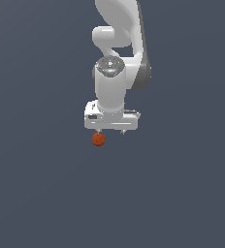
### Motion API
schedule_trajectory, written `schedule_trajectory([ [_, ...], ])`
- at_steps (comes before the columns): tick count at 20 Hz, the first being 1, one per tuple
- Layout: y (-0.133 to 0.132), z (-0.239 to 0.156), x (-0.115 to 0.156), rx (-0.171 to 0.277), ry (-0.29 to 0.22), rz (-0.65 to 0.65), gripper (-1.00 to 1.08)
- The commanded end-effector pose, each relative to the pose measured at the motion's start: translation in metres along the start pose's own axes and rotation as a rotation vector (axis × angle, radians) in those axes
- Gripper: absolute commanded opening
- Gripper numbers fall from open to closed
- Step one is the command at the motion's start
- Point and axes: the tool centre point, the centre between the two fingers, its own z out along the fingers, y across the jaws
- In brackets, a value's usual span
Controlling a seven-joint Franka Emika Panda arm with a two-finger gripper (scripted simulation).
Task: Pick up the object and move it to a goal position.
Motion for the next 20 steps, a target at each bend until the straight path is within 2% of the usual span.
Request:
schedule_trajectory([
  [1, 0.0000, 0.0000, 0.0000, 0.000, 0.000, 0.000, 1.00],
  [20, 0.0042, -0.0023, -0.0053, -0.012, -0.009, -0.061, 1.00],
])
